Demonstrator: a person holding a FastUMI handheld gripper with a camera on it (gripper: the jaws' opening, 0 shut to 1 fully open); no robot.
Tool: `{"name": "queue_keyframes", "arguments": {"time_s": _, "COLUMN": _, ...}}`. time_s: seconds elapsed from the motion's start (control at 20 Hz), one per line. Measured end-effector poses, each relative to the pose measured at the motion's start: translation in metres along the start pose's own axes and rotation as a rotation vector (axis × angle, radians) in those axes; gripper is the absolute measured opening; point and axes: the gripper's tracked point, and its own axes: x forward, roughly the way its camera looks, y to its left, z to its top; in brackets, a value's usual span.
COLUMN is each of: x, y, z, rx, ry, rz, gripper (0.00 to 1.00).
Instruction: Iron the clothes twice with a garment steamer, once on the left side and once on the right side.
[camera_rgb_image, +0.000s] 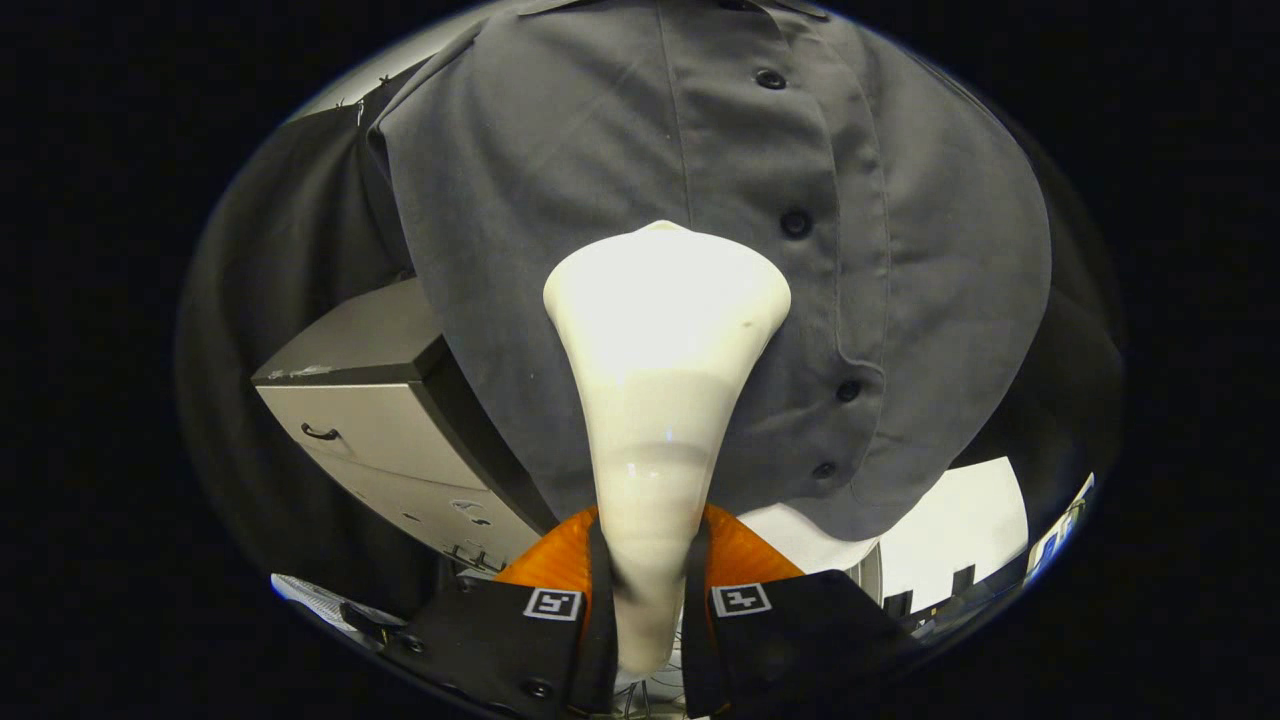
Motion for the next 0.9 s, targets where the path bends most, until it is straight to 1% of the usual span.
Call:
{"name": "queue_keyframes", "arguments": {"time_s": 0.4, "x": 0.016, "y": -0.008, "z": -0.051, "rx": 0.013, "ry": 0.089, "rz": -0.012, "gripper": 0.34}}
{"name": "queue_keyframes", "arguments": {"time_s": 0.9, "x": 0.031, "y": -0.012, "z": -0.108, "rx": 0.022, "ry": 0.191, "rz": -0.001, "gripper": 0.34}}
